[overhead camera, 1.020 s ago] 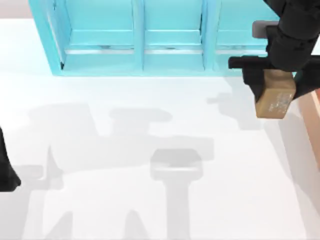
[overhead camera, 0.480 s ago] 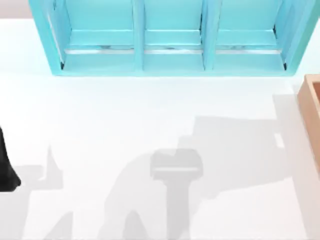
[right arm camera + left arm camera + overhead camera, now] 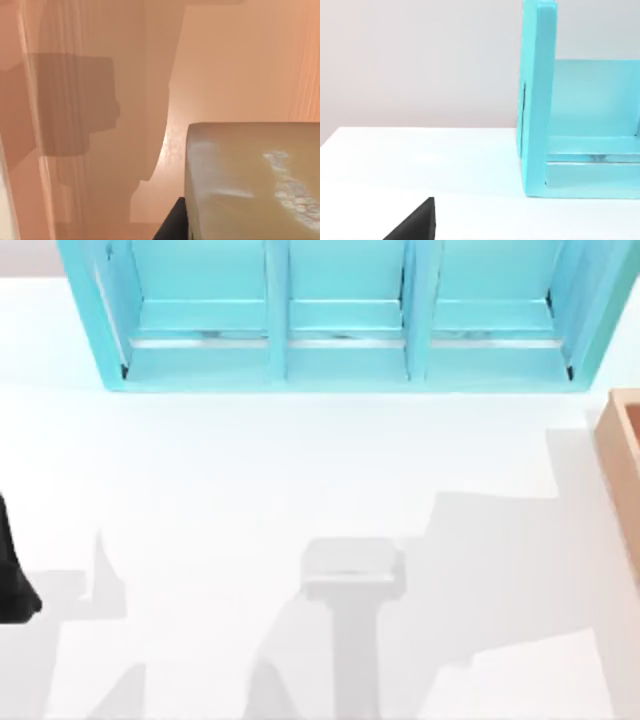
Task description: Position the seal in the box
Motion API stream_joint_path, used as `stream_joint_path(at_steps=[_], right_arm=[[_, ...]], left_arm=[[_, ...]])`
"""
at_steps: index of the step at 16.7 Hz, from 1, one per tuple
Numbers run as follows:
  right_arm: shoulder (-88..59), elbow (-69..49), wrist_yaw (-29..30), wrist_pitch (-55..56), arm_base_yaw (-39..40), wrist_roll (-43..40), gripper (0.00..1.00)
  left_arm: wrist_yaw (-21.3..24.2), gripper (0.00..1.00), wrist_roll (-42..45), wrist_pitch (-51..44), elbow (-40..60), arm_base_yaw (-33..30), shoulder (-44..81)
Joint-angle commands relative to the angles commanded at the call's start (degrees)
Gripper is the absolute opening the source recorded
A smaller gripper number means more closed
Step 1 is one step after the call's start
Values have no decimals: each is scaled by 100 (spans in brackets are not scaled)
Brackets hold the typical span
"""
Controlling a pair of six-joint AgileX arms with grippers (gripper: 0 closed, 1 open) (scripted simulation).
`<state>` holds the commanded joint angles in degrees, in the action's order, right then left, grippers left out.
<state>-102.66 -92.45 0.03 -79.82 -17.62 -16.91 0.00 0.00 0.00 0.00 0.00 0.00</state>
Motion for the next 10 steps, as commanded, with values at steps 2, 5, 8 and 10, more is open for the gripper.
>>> stream_joint_path(at_steps=[2,5,8,10], right_arm=[[9,99,4,93,6,2,0],[-1,616,1,622,10,2,0],[-16,1200,2,1264,1,15,0],[-48,1391,-2,1450,2,10,0]], left_arm=[[0,100,0,0,0,0,0],[0,100,0,0,0,0,0],[0,100,0,0,0,0,0],[0,100,0,0,0,0,0]])
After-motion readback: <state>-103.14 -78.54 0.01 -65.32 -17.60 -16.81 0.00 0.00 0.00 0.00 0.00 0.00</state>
